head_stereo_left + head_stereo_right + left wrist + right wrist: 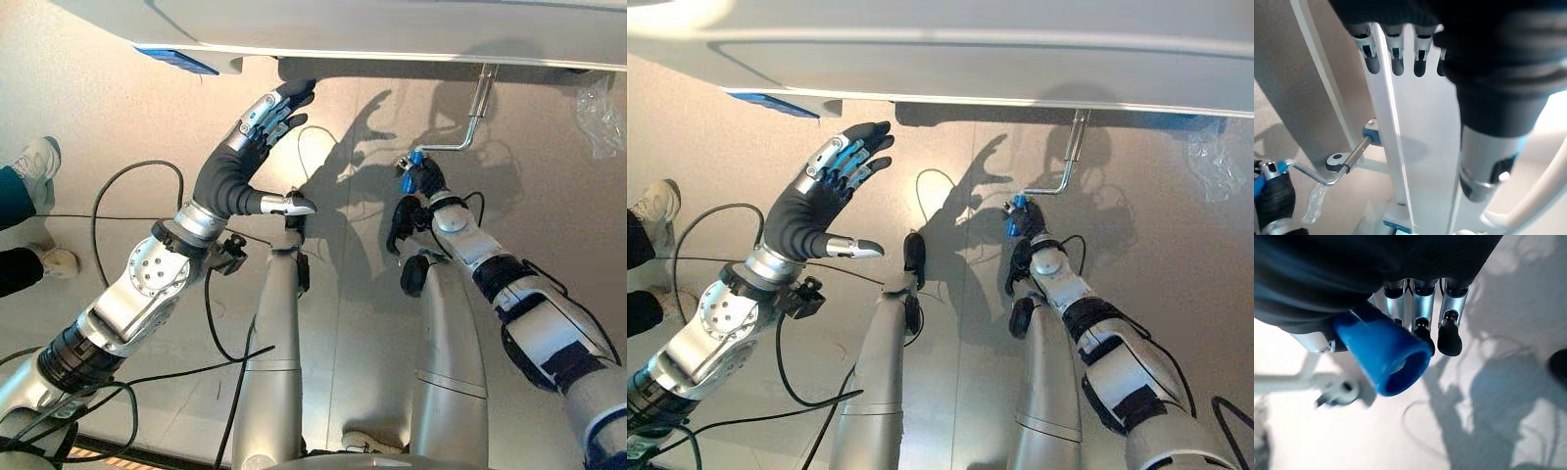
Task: Raise the hospital bed
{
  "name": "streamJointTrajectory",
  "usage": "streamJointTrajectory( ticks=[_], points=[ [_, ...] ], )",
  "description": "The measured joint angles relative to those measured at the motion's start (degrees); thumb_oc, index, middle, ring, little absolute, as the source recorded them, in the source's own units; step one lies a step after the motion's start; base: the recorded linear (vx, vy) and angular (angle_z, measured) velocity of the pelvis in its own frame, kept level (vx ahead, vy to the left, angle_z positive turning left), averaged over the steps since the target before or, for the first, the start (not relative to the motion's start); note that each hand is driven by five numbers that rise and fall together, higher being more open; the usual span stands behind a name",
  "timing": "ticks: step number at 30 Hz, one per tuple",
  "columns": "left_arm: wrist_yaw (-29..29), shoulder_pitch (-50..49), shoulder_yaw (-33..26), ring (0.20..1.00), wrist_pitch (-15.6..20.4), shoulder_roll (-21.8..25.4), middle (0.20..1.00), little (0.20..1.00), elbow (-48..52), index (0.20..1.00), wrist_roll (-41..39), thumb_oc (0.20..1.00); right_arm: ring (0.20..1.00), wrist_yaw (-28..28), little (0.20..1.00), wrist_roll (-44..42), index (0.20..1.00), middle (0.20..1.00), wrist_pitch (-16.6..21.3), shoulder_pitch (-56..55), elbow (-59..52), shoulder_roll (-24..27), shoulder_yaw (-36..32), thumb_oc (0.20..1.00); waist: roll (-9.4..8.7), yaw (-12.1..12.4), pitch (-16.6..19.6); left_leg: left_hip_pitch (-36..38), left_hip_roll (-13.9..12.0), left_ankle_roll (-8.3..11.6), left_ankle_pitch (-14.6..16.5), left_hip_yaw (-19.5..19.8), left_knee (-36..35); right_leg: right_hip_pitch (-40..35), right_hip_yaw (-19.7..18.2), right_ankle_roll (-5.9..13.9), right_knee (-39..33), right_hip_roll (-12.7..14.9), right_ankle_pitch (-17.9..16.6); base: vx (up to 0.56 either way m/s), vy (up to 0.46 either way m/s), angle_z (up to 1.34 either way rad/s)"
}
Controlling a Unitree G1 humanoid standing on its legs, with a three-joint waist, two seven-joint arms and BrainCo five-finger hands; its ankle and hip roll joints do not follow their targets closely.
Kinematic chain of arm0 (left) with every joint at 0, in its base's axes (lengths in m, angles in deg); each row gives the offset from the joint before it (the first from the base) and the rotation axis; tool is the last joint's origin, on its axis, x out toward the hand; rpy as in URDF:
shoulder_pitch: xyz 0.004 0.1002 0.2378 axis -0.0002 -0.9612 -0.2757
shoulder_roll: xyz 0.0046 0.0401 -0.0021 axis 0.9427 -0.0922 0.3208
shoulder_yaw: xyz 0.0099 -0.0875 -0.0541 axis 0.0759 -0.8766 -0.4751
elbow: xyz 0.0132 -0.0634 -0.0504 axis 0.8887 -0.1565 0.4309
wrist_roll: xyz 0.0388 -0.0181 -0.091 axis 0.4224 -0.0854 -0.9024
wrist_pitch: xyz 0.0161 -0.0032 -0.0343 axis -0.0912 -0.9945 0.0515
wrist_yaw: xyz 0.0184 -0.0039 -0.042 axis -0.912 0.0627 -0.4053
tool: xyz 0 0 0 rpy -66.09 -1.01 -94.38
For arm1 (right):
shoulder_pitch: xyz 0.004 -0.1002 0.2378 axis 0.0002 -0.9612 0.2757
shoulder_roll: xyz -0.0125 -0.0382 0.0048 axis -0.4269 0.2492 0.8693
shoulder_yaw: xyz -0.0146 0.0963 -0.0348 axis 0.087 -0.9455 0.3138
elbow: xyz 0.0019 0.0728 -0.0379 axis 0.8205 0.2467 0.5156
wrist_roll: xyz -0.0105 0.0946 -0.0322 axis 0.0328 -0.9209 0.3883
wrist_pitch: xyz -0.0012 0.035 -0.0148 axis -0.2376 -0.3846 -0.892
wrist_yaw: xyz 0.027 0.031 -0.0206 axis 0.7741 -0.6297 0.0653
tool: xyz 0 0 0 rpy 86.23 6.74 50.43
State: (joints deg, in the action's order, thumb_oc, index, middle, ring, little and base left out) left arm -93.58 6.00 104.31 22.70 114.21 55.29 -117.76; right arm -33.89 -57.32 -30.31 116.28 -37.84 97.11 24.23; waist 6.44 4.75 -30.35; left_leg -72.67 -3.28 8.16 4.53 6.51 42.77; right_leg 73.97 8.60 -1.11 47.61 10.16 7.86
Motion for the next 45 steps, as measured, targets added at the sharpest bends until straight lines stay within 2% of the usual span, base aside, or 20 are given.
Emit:
streamJointTrajectory(
  ticks=[3,7,11,12,14,17,21,22,25,31,35,45],
  points=[
    [0.02,-0.29,-0.03,1.0,0.47,0.18,1.0,1.0,-0.1,1.0,0.03,1.0,0.2,1.09,0.2,-0.14,0.2,0.2,-0.06,-1.8,-4.16,2.21,0.74,0.2,0.11,0.39,-0.05,0.16,-0.01,0.1,0.08,0.01,0.34,-0.13,0.02,-0.14,0.38,0.04,0.21,-0.02,0.039,0.01],
    [-0.52,-0.69,-0.01,1.0,0.64,1.44,1.0,1.0,-2.02,1.0,1.37,1.0,0.2,3.07,0.2,-6.24,0.2,0.2,0.57,-9.28,-18.9,7.12,0.35,0.2,0.32,0.58,-0.16,0.73,0.09,0.11,0.18,-0.01,0.29,-0.58,0.02,-0.27,0.54,0.17,0.33,-0.03,0.029,0.02],
    [-0.66,-1.84,-0.31,1.0,0.73,1.7,1.0,1.0,-2.71,1.0,3.28,1.0,0.2,3.82,0.2,-8.26,0.2,0.2,1.79,-13.51,-24.15,7.71,-1.18,0.2,0.35,0.55,-0.21,2.49,0.09,0.12,0.19,-0.04,-0.49,-2.23,0.06,-0.2,0.1,0.19,0.5,-0.03,0.0,0.02],
    [-0.58,-2.4,-0.27,1.0,0.76,1.76,1.0,1.0,-2.73,1.0,3.3,1.0,0.2,3.92,0.2,-8.52,0.2,0.2,2.22,-15.1,-24.58,8.2,-1.56,0.2,0.29,-0.26,-0.26,3.45,0.05,0.11,0.22,-0.07,-0.99,-3.2,0.04,-0.09,-0.35,0.12,0.66,-0.06,0.009,0.05],
    [-0.47,-4.52,-1.13,1.0,0.92,1.94,1.0,1.0,-2.73,1.0,3.3,1.0,0.2,4.86,0.2,-8.97,0.2,0.2,2.35,-17.63,-28.75,8.42,-3.08,0.2,0.26,0.0,-0.29,5.06,0.14,-0.08,0.04,-0.17,-2.62,-4.78,0.06,0.21,-1.86,0.07,0.31,-0.11,0.012,0.02],
    [0.22,-5.68,-1.28,1.0,1.34,1.92,1.0,1.0,-3.05,1.0,3.34,1.0,0.2,5.71,0.2,-9.06,0.2,0.2,2.89,-21.6,-32.23,9.22,-5.68,0.2,0.17,-1.11,-0.29,7.3,0.11,-0.72,-1.06,-0.94,-5.54,-7.14,0.22,0.73,-5.2,0.08,-1.21,-0.02,0.017,-0.01],
    [0.75,-6.21,-2.19,1.0,1.57,1.61,1.0,1.0,-3.63,1.0,3.4,1.0,0.2,6.12,0.2,-10.74,0.2,0.2,4.34,-26.59,-36.24,6.66,-11.14,0.2,0.16,-1.66,-0.55,9.01,0.26,-1.75,-1.86,-1.81,-8.73,-9.48,0.18,1.77,-9.7,0.04,-3.09,-0.04,0.013,-0.03],
    [0.8,-7.19,-3.04,1.0,1.52,1.63,1.0,1.0,-3.78,1.0,4.11,1.0,0.2,5.96,0.2,-11.36,0.2,0.2,4.67,-28.34,-37.09,5.63,-12.52,0.2,0.15,-2.41,-0.55,10.3,0.27,-2.19,-2.34,-2.12,-10.34,-10.9,0.18,2.26,-11.74,0.1,-3.81,0.0,0.0,0.0],
    [1.35,-8.89,-4.12,1.0,1.58,1.69,1.0,1.0,-3.68,1.0,5.57,1.0,0.2,5.7,0.2,-12.04,0.2,0.2,4.95,-32.54,-37.94,4.4,-15.81,0.2,0.11,-2.43,-0.56,15.01,0.5,-3.1,-3.59,-3.39,-14.98,-15.7,0.01,3.23,-17.16,0.07,-5.81,0.0,0.0,0.0],
    [2.98,-12.19,-7.66,1.0,1.51,1.08,1.0,1.0,-3.54,1.0,5.59,1.0,0.2,5.28,0.2,-13.05,0.2,0.2,5.29,-37.46,-39.93,2.22,-20.51,0.2,-0.54,-3.93,-0.68,20.23,1.02,-4.02,-5.49,-4.18,-21.63,-21.17,0.17,4.45,-24.4,0.04,-8.18,0.02,-0.019,0.01],
    [3.75,-11.93,-8.29,1.0,1.52,0.96,1.0,1.0,-3.34,1.0,5.61,1.0,0.2,4.38,0.2,-13.03,0.2,0.2,5.28,-40.1,-39.97,1.36,-22.46,0.2,-0.6,-4.17,-0.74,24.01,1.14,-4.21,-6.08,-4.68,-24.89,-24.55,0.2,4.7,-27.14,0.13,-8.77,0.02,-0.011,-0.02],
    [4.88,-13.37,-10.49,1.0,1.5,-0.11,1.0,1.0,-1.86,1.0,7.08,1.0,0.2,3.58,0.2,-12.76,0.2,0.2,5.32,-42.4,-40.35,0.52,-25.1,0.2,-0.67,-4.22,-0.78,25.75,1.25,-4.39,-6.69,-4.76,-27.11,-26.27,0.6,4.97,-29.26,0.11,-9.29,0.02,-0.019,0.0]
  ],
)
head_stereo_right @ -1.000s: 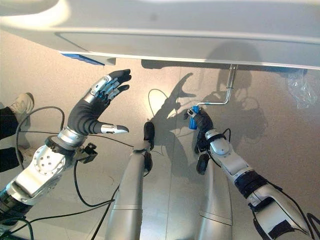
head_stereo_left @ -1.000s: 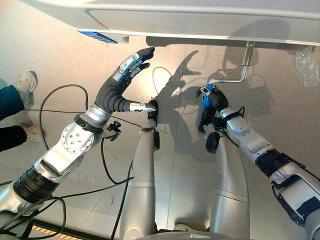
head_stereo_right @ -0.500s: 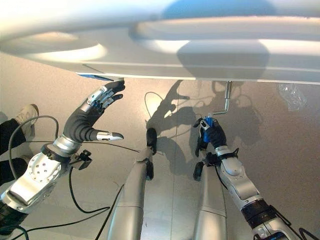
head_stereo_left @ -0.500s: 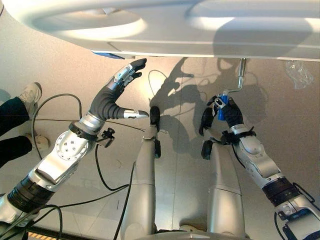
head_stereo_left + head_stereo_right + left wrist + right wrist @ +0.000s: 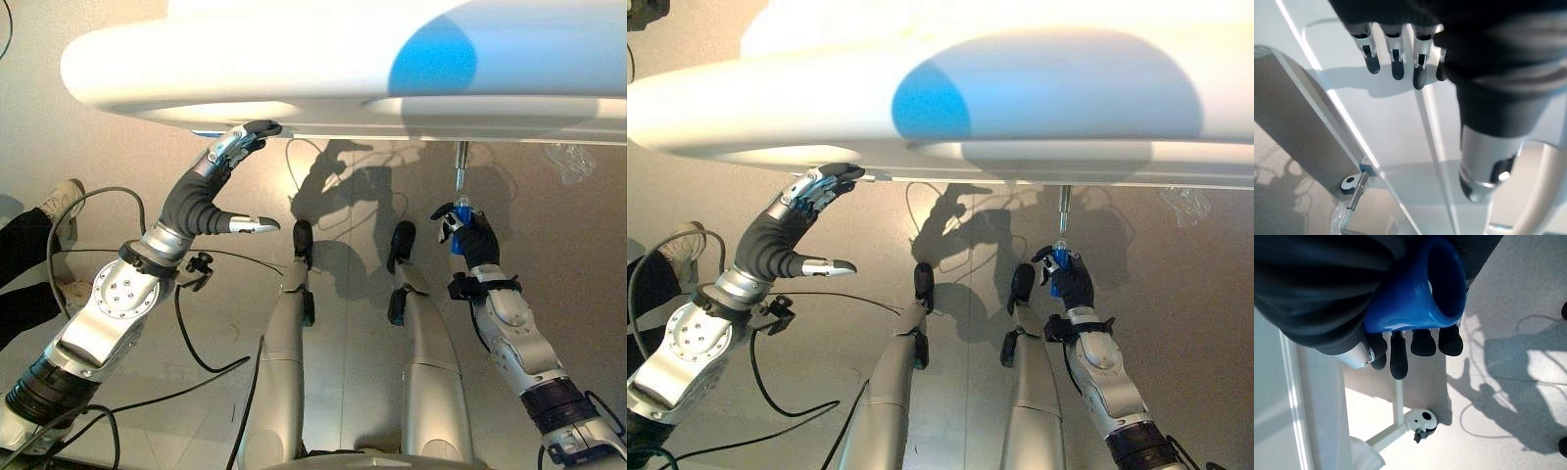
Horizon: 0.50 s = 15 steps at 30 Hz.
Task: Raise the hospital bed
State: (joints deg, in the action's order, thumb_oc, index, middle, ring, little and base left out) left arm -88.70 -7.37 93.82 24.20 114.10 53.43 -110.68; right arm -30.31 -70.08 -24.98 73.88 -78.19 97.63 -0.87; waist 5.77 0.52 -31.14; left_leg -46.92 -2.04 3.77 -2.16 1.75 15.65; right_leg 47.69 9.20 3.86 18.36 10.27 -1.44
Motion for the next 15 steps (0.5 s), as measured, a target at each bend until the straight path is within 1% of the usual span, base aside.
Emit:
streamJointTrajectory(
  ticks=[8,12,15],
  points=[
    [0.93,-0.12,-1.9,1.0,0.0,-0.65,1.0,1.0,0.54,1.0,0.33,1.0,0.2,-0.53,0.2,2.64,0.2,0.2,0.0,-0.6,0.29,-1.93,-2.58,0.2,-0.1,0.05,-0.06,0.17,0.04,-0.05,-0.06,0.02,-0.03,-0.16,-0.12,0.01,-0.02,0.04,-0.1,0.0,0.0,0.0],
    [0.89,-0.1,-1.97,1.0,0.0,-0.65,1.0,1.0,0.7,1.0,0.41,1.0,0.2,-2.92,0.2,6.52,0.2,0.2,0.0,-0.85,0.84,-3.7,-4.51,0.2,-0.16,-0.02,-0.07,0.38,0.1,-0.09,-0.08,0.03,-0.02,-0.52,-0.09,0.07,-0.14,0.06,-0.14,0.0,0.0,0.0],
    [0.84,-0.09,-1.97,1.0,0.0,-0.65,1.0,1.0,0.74,1.0,0.51,1.0,0.2,-4.55,0.2,8.09,0.2,0.2,0.0,-0.75,1.14,-3.76,-4.65,0.2,-0.21,-0.1,-0.08,0.38,0.17,-0.17,-0.14,0.01,-0.02,-0.58,-0.14,0.13,-0.3,0.11,-0.32,0.0,0.0,0.0]
  ],
)
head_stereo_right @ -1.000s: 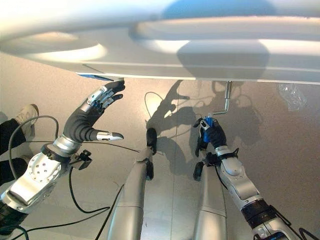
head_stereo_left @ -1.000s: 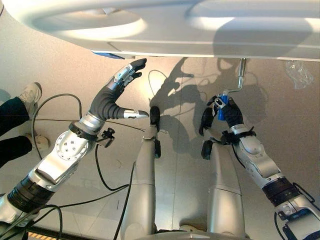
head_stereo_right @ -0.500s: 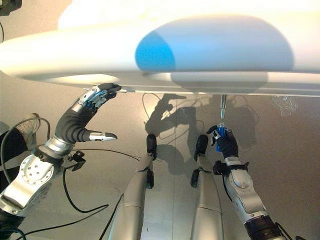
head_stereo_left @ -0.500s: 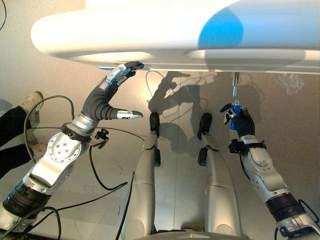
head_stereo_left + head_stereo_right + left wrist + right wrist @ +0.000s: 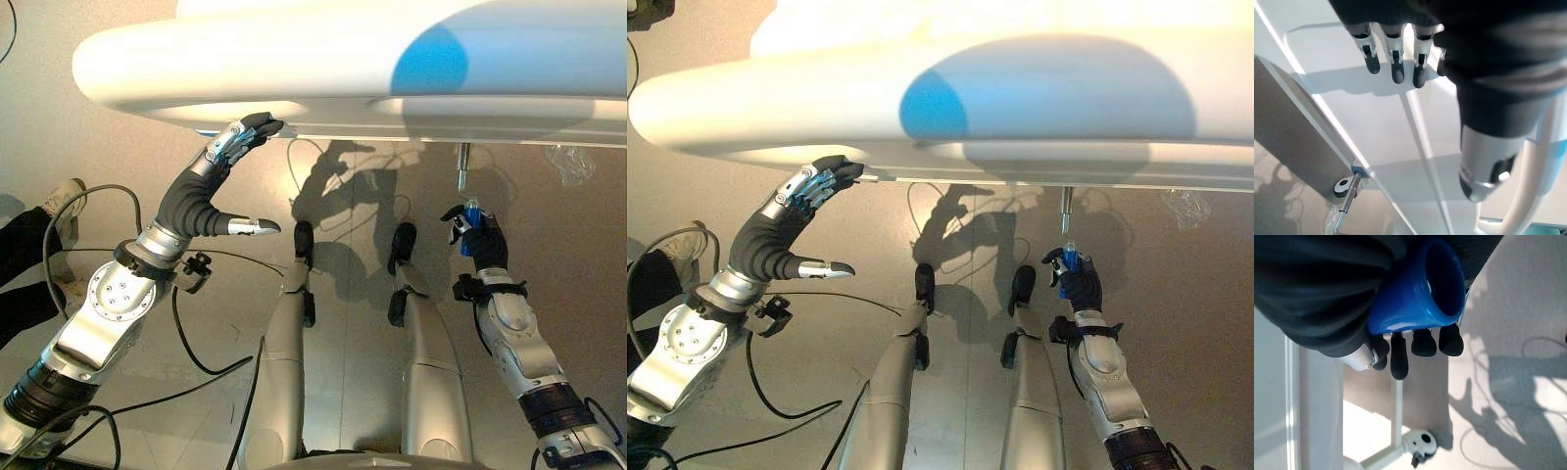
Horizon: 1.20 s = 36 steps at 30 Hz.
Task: Raise the hospital bed
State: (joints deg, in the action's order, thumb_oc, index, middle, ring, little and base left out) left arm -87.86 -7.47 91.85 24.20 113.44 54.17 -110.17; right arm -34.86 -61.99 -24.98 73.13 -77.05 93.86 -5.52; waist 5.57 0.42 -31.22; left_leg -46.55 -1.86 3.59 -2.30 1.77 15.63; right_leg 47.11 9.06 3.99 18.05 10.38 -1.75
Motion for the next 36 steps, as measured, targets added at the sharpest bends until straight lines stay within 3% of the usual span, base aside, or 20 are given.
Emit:
streamJointTrajectory(
  ticks=[5,15,20,27,32,36],
  points=[
    [-0.19,-0.04,-0.01,1.0,0.0,0.06,1.0,1.0,0.8,1.0,0.0,1.0,0.2,-4.67,0.2,6.96,0.2,0.2,1.76,1.59,4.9,0.04,-1.36,0.2,-0.76,-0.59,0.06,0.02,0.26,-0.17,-0.11,0.01,0.09,-0.19,-0.09,0.2,-0.12,0.21,-0.18,0.0,-0.001,0.01],
    [-0.35,1.97,1.31,1.0,0.0,1.01,1.0,1.0,1.79,1.0,-0.21,1.0,0.2,-7.82,0.2,9.9,0.2,0.2,6.0,7.37,19.31,1.41,-1.22,0.2,-1.2,-0.93,0.13,1.68,0.52,-0.63,-0.43,-0.02,-0.15,-2.98,-0.18,0.65,-2.59,0.16,-1.72,0.0,0.0,0.0],
    [-0.42,3.51,5.73,1.0,0.03,4.95,1.0,1.0,1.79,1.0,-1.05,1.0,0.2,-8.35,0.2,9.66,0.2,0.2,8.41,15.0,36.19,5.6,1.51,0.2,-1.56,-0.88,0.24,2.17,0.79,-1.06,-0.86,0.01,-0.45,-4.34,-0.47,1.08,-4.64,0.13,-3.01,0.0,-0.003,0.01],
    [0.08,9.22,11.72,1.0,-0.02,6.99,1.0,1.0,1.89,1.0,-3.31,1.0,0.2,-5.89,0.2,6.28,0.2,0.2,6.23,25.4,54.64,10.1,9.65,0.2,-1.63,-0.41,0.26,2.89,1.62,-1.49,-1.42,0.26,-0.89,-5.14,-0.45,1.54,-4.84,0.81,-3.34,0.0,-0.018,0.04],
    [0.01,9.54,12.34,1.0,-0.04,6.99,1.0,1.0,1.96,1.0,-3.71,1.0,0.2,-4.08,0.2,5.41,0.2,0.2,4.57,26.76,56.77,11.29,10.77,0.2,-1.62,0.44,0.27,2.44,1.63,-1.38,-1.46,0.34,-0.85,-4.43,-0.49,1.49,-4.13,0.83,-3.19,0.0,-0.043,0.0],
    [0.02,10.34,12.51,1.0,-0.16,6.97,1.0,1.0,2.01,1.0,-5.48,1.0,0.2,-2.89,0.2,5.34,0.2,0.2,1.05,34.3,65.51,11.28,12.74,0.2,-1.6,0.69,0.29,-0.19,1.83,-1.18,-2.19,0.86,-0.84,-1.23,-0.47,1.31,-2.54,1.05,-2.89,0.0,-0.019,0.05]
  ],
)
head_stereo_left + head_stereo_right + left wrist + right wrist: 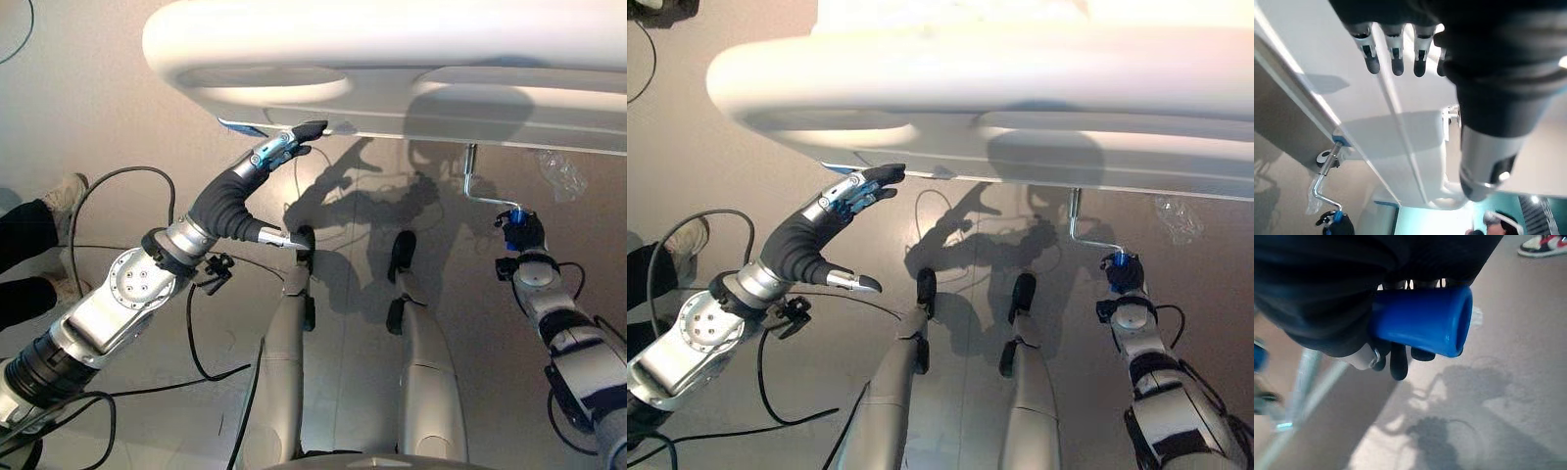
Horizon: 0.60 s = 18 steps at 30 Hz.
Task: Raise the hospital bed
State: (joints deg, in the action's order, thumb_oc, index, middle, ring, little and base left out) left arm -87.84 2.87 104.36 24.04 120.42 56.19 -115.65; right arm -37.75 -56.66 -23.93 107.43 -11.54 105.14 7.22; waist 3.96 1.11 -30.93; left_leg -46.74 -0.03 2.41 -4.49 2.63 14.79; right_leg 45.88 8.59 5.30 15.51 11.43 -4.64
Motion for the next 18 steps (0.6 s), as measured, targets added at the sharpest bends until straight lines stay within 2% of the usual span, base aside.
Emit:
streamJointTrajectory(
  ticks=[4,8,9,13,14,18],
  points=[
    [-0.1,0.48,0.12,1.0,-0.24,-0.46,1.0,1.0,-0.01,1.0,-0.14,1.0,0.2,0.03,0.2,0.01,0.2,0.2,-0.77,1.26,0.39,0.11,0.09,0.2,0.02,0.03,0.0,-1.46,0.18,0.02,-0.12,-0.03,0.52,2.0,-0.15,-0.1,1.66,0.31,0.52,0.0,-0.001,0.01],
    [-0.79,1.39,0.11,1.0,-0.76,-2.56,1.0,1.0,-0.02,1.0,-1.17,1.0,0.2,-0.09,0.2,-0.04,0.2,0.2,-1.83,4.04,1.02,0.03,0.76,0.2,0.14,0.06,-0.03,-5.58,0.14,0.61,0.37,0.09,3.52,6.95,-0.34,-0.71,6.43,0.6,2.18,0.0,0.002,0.02],
    [-1.23,1.34,0.23,1.0,-0.98,-3.69,1.0,1.0,-0.15,1.0,-1.21,1.0,0.2,0.18,0.2,-0.08,0.2,0.2,-1.88,5.11,1.88,-0.17,0.76,0.2,0.28,1.02,-0.02,-6.92,0.16,0.89,0.6,0.49,5.02,8.6,-0.53,-1.04,8.47,0.66,2.91,0.0,0.0,0.0],
    [-1.84,0.95,-0.62,1.0,-1.01,-5.35,1.0,1.0,-0.09,1.0,-1.23,1.0,0.2,0.6,0.2,-1.16,0.2,0.2,-2.17,6.29,2.31,-0.54,0.33,0.2,0.34,2.01,-0.03,-9.96,-0.3,1.68,1.66,0.67,8.44,12.26,-0.93,-1.73,12.93,0.65,5.09,0.01,0.031,0.01],
    [-2.23,1.02,-0.84,1.0,-0.99,-7.11,1.0,1.0,-0.09,1.0,-1.31,1.0,0.2,0.59,0.2,-1.73,0.2,0.2,-2.17,6.94,2.18,-0.68,0.31,0.2,0.34,2.43,-0.03,-11.83,-0.48,1.95,2.45,0.66,10.68,14.18,-1.35,-2.1,15.0,0.61,5.9,0.02,0.018,-0.06],
    [-2.87,1.36,-0.82,1.0,-1.12,-9.62,1.0,1.0,-0.21,1.0,-1.54,1.0,0.2,0.57,0.2,-1.97,0.2,0.2,-2.6,10.08,2.17,-1.88,0.44,0.2,0.4,2.73,-0.02,-17.28,-0.79,2.28,4.05,1.0,15.9,19.44,-1.68,-2.98,19.84,0.55,7.24,0.04,0.017,-0.03]
  ],
)
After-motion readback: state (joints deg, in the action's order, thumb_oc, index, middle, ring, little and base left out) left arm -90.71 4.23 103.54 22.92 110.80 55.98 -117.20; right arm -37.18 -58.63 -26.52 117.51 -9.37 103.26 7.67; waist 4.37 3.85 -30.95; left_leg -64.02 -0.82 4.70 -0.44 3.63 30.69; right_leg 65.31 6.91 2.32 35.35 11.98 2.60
